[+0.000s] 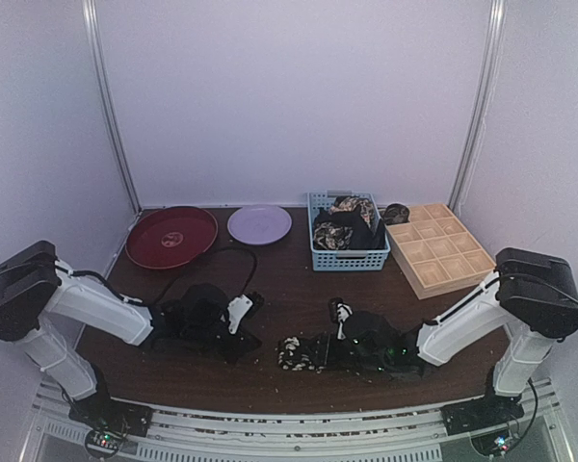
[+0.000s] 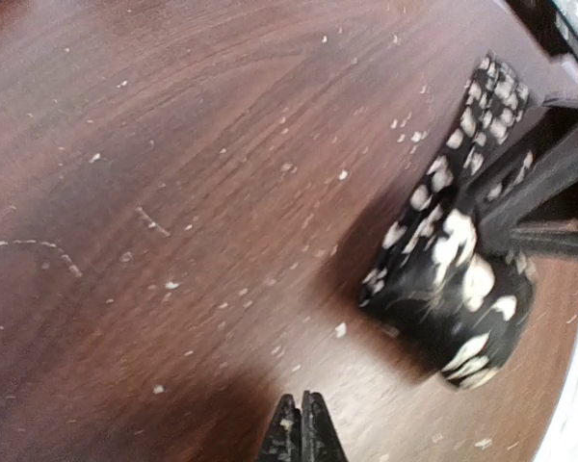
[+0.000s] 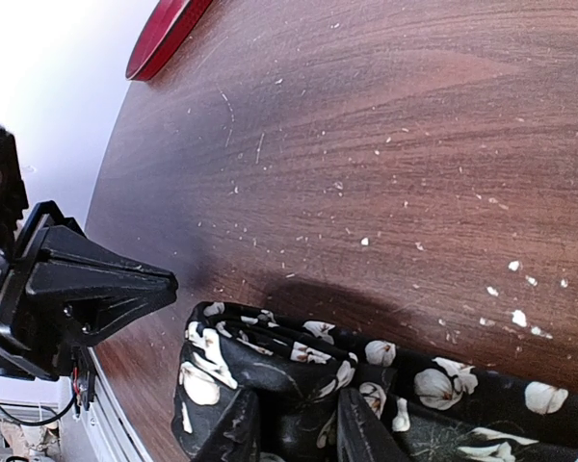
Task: Roll the ties
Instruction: Roll the tie at the center of the board.
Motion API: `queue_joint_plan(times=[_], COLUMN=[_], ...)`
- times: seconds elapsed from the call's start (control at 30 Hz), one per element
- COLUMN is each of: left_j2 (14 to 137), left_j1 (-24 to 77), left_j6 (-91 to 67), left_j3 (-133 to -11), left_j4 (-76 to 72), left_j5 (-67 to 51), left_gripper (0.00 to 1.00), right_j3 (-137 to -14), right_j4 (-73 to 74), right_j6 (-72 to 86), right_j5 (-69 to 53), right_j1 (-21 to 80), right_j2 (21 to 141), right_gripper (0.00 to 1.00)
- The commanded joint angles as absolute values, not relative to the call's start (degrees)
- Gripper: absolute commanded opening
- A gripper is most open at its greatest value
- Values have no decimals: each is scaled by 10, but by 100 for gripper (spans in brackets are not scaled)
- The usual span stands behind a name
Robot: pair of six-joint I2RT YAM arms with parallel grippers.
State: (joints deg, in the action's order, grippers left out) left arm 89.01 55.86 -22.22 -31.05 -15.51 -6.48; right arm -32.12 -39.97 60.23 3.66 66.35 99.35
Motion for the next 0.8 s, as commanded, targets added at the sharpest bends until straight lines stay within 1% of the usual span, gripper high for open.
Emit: queue_joint_plan(times=[0.0,0.2,0.5,0.77], left_j2=[917,964,1014,1002], left_j1=[557,559,565,568], left_j6=[-255,-271,-276,-279], left_j3=[-314,-322,-356,-381], left_j4=[-229,-262,-281,-268], left_j5=[-137,-190,-214,-221], left_gripper=[0,0,0,0], right_j3=[-323,-314,-307,-302], right_j4=[-361,-356,-339,-328], right_j6=[600,601,590,580], right_j5=[42,42,57,56], right_j1=[664,664,664,664], right_j2=[998,992,978,970], right_gripper=[28,28,29,29])
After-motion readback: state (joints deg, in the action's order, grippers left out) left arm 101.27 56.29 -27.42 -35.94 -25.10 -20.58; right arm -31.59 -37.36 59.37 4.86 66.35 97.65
